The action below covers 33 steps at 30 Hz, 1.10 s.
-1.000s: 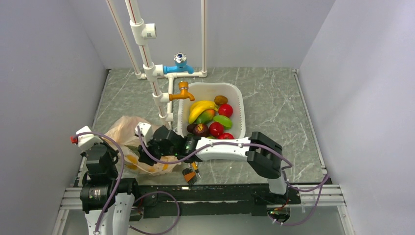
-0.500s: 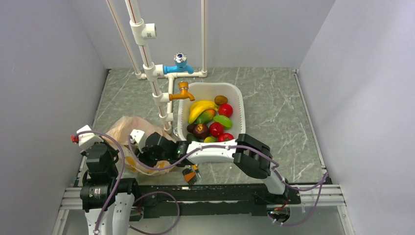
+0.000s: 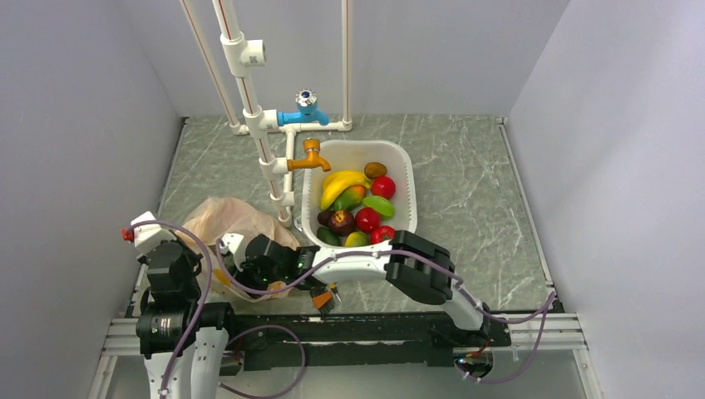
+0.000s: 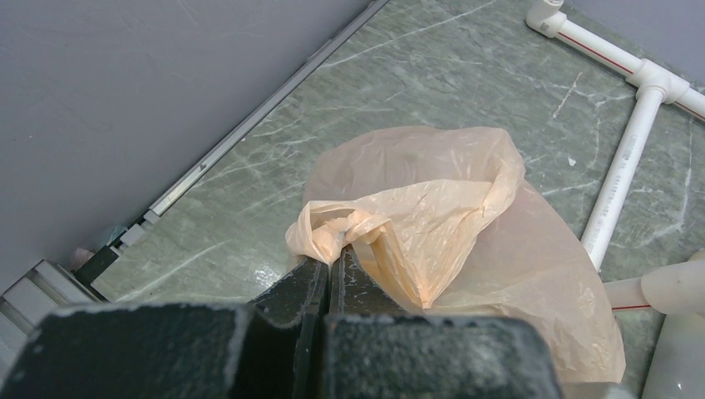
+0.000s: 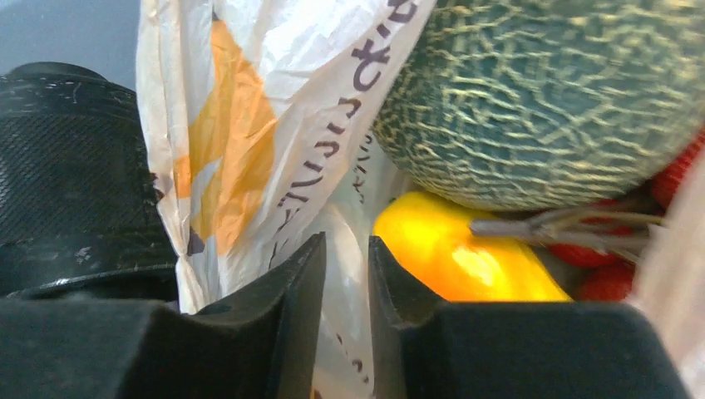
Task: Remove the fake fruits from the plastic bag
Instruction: Adjust the plastic bag at the center of the board, then take out the fake fruit from the plastic bag.
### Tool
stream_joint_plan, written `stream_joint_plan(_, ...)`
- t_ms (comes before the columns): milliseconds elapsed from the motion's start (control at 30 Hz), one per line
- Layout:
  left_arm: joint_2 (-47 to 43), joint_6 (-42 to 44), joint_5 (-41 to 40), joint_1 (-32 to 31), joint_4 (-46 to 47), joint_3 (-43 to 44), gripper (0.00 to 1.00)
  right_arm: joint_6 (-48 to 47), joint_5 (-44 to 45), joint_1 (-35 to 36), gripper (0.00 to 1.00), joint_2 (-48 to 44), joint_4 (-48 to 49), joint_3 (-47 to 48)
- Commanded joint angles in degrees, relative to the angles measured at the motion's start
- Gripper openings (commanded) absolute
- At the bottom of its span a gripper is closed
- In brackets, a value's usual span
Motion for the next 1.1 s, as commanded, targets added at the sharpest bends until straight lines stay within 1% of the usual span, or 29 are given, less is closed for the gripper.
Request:
stream_joint_plan(0,0.82,1.25,0.74,0.28,1.57,1.01,0.0,-1.63,5.39,-1.4,0.33,-8.14,1.21,-2.67)
stream_joint_plan(100,0.75,1.18,0.6,0.24,1.49,1.01,0.0,-5.66,8.42,-1.35,0.43,-9.23,2.35,-4.16)
stream_joint_plan(167,0.74,1.07,0.45,0.26,1.32,1.08,0.0,-10.13,9.36,-1.41,0.47,-8.98,3.8,-4.81)
stream_joint_plan(233,0.86,1.07,0.35,0.25,1.24,1.04,0.0,-14.96,10.87,-1.47,0.5,-8.5,4.22,-4.7)
stream_joint_plan(333,1.33,1.09,0.41,0.2,1.26,1.17,0.0,-22.74,10.74,-1.47,0.51,-7.54,4.42,-3.85)
stream_joint_plan(467,1.7,1.05,0.32,0.21,1.16,1.22,0.0,-30.81,11.02,-1.35,0.53,-6.03,3.83,-3.07)
stream_joint_plan(500,1.78,1.07,0.34,0.25,1.14,1.26,0.0,-32.11,12.98,-1.34,0.55,-5.86,4.21,-3.24)
stream_joint_plan(567,1.94,1.0,0.41,0.25,1.03,1.34,0.0,-34.86,14.33,-1.37,0.63,-5.65,4.66,-3.63)
stream_joint_plan(633,2.37,1.06,0.63,0.23,1.0,1.35,0.0,-37.03,14.67,-1.32,0.71,-5.14,4.66,-3.26)
stream_joint_plan(700,2.77,1.16,0.91,0.21,1.03,1.45,0.0,-38.52,14.67,-1.41,0.75,-3.86,3.53,-1.81)
stream_joint_plan(933,3.8,1.09,0.98,0.25,0.69,1.76,0.0,-41.34,14.21,-1.38,0.82,1.1,-0.32,3.13)
stream_joint_plan(1067,4.11,1.02,1.05,0.2,0.68,1.8,0.0,-41.0,18.87,-1.37,0.85,3.29,1.47,4.53)
